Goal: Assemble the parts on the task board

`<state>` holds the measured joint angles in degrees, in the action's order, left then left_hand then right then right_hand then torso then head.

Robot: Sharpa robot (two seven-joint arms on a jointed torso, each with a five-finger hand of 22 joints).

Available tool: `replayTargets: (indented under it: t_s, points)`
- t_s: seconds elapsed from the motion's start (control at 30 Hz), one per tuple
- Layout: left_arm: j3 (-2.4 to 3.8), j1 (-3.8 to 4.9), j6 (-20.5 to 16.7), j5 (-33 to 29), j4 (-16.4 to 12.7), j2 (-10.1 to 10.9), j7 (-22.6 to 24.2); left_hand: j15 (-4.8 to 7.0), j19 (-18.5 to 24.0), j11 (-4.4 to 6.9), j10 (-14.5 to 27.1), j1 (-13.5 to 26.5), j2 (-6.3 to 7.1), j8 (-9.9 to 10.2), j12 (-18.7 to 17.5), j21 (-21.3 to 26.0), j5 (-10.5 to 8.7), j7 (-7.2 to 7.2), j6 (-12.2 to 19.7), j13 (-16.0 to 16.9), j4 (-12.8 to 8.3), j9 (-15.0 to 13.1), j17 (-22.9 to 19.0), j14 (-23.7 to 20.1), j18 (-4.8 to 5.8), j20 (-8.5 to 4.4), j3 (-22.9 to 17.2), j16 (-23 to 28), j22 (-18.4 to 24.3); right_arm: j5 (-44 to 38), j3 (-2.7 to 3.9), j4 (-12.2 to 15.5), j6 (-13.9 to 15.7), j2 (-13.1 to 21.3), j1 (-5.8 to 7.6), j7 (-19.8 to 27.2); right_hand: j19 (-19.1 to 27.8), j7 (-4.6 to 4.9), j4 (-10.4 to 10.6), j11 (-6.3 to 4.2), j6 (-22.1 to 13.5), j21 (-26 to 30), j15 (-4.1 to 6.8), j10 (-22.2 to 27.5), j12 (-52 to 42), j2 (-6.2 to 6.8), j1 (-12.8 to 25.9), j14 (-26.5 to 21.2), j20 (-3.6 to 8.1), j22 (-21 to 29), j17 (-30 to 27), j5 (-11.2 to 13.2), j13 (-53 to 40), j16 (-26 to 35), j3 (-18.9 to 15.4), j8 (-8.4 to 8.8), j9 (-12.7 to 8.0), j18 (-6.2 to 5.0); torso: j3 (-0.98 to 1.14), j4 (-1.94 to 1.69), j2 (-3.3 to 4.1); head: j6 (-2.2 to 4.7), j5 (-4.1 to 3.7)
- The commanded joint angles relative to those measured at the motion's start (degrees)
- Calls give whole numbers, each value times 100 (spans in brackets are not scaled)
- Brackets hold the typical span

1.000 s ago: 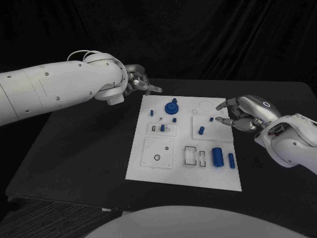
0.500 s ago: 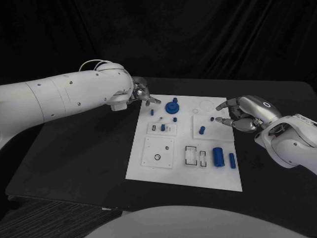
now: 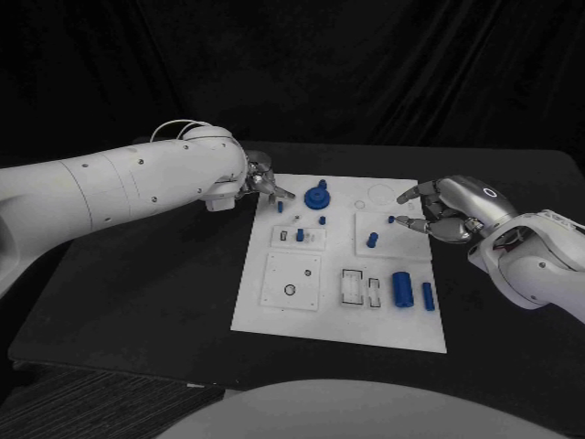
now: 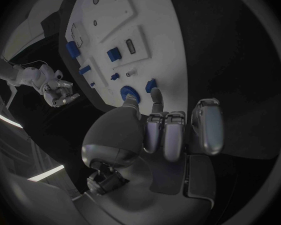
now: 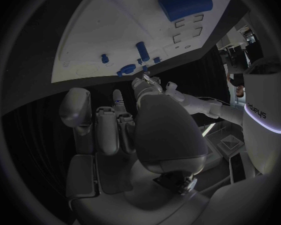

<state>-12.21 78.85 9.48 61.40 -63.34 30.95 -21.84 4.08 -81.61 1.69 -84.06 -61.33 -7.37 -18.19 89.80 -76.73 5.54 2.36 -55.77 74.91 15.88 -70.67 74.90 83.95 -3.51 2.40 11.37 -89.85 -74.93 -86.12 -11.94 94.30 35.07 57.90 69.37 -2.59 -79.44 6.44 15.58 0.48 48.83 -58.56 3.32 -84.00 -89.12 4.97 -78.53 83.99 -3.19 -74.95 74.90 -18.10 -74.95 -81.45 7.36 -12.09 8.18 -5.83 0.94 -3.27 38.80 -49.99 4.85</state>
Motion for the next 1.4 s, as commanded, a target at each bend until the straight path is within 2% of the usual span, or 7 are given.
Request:
replayTargets:
  t_s: [0.03,0.33,0.5,0.9,0.97,1.27,1.4]
  points:
    - [6,-21,114,20,10,-28,82,-30,19,-43,-594,-80,-2,45,20,37,28,14,33,1509,23,12,1510,605,10,17,6,-15,-1052,-9,3,-4,1,-2,-5,-2,-4,10,13,52,29,-1,-50,-486,15,-36,33,346,-26,-520,633,-32,-1384,-1,6,-13,-5,-17,8,-3,-11,-1,-4]
    - [6,-62,137,19,52,-67,83,-51,50,-61,-594,-157,-39,137,20,75,151,29,4,1509,-1,90,1510,605,2,41,-27,-15,-1041,-9,3,-15,-6,-17,-6,0,-4,10,9,52,26,6,-49,-487,14,-42,25,346,-25,-520,630,-58,-1385,1,16,-11,-10,-18,5,3,-17,-1,2]
    - [6,-81,144,19,82,-78,90,-72,99,-79,-594,-313,-66,266,20,135,508,44,-12,1509,-52,178,1510,605,-14,66,-94,-15,-1024,-8,3,-23,-11,-21,-6,1,-5,10,8,52,26,7,-49,-483,17,-44,22,345,-25,-521,630,-69,-1381,1,19,-10,-11,-18,7,5,-13,-1,4]
    - [6,-120,151,19,99,-107,128,-88,159,-93,-594,-490,-107,377,20,206,896,53,-16,1509,-98,236,1510,605,-31,84,-199,-15,-1002,4,3,-27,-21,-24,-7,3,-1,11,3,51,27,24,-50,-479,22,-48,14,343,-24,-518,623,-99,-1376,8,29,-9,-15,-21,9,2,-8,-1,-15]
    - [6,-123,146,19,104,-112,140,-90,170,-92,-594,-554,-107,409,20,218,1125,52,-14,1509,-114,251,1510,605,-34,87,-242,-15,-999,5,3,-27,-23,-23,-7,2,0,11,-1,51,28,30,-50,-478,22,-50,8,343,-24,-518,621,-115,-1376,10,34,-8,-17,-22,9,2,-7,-1,-16]
    - [6,-134,104,19,118,-113,224,-94,242,-91,-592,-762,-111,513,18,303,1759,44,13,1507,-108,286,1510,605,-54,93,-458,-15,-973,16,3,-29,-36,-22,-7,-14,2,11,-9,53,30,38,-50,-471,29,-55,-6,339,-24,-518,612,-143,-1368,19,48,-7,-22,-23,9,7,-4,-1,-7]
    - [6,-138,86,19,115,-110,250,-92,234,-86,-593,-821,-132,531,19,286,1740,39,16,1508,-96,289,1510,605,-49,92,-556,-15,-979,21,3,-32,-45,-27,-7,-22,2,12,-15,54,32,42,-51,-472,28,-61,-18,340,-24,-519,614,-161,-1369,16,59,-7,-25,-23,7,7,-8,-1,-6]
